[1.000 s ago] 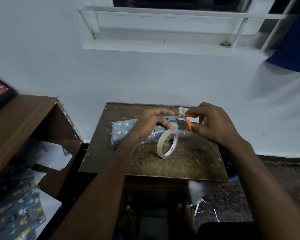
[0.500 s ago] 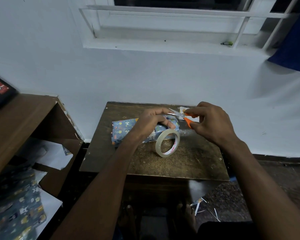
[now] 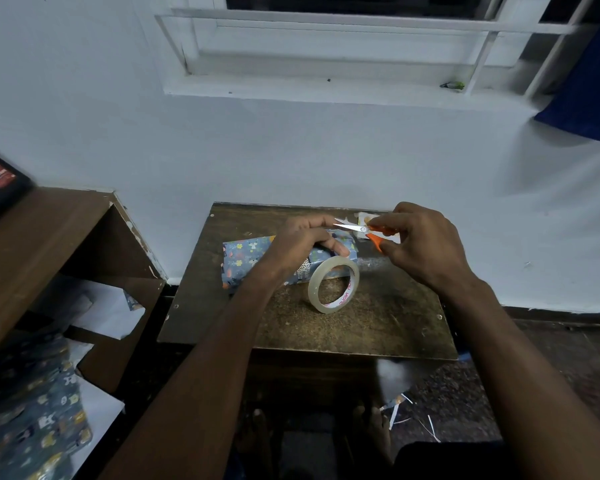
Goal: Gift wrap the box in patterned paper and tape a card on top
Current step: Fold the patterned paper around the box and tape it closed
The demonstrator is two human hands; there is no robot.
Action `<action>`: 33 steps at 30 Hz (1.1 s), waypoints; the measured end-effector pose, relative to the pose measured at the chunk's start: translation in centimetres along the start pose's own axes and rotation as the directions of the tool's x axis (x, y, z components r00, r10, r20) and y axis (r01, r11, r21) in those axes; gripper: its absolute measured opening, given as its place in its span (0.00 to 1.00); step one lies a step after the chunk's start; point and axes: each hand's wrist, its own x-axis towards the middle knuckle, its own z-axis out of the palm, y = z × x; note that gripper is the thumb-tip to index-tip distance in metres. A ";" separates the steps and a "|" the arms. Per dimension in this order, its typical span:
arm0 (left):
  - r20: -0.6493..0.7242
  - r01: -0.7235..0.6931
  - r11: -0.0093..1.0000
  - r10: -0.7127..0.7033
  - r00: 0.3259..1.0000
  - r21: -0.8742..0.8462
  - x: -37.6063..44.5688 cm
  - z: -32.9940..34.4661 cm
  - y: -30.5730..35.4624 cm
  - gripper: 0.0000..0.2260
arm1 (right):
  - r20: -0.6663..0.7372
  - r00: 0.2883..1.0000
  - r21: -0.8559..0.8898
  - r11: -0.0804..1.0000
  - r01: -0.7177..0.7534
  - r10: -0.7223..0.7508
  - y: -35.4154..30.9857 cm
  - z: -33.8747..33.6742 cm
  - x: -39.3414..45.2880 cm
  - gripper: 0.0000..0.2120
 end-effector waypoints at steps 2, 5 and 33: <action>-0.002 0.001 1.000 -0.001 1.000 0.008 0.0 -0.1 0.0 0.12 | -0.012 1.000 0.004 1.000 -0.001 0.001 -0.1 0.0 0.0 0.13; 0.002 -0.006 1.000 0.006 1.000 0.004 -0.1 0.0 0.2 0.12 | -0.026 1.000 0.006 1.000 0.002 -0.001 -0.2 0.0 -0.1 0.13; -0.004 -0.019 0.997 0.020 1.000 0.074 -0.3 -0.1 0.1 0.13 | 0.230 0.910 -0.314 0.911 -0.268 0.346 0.1 4.9 -0.5 0.08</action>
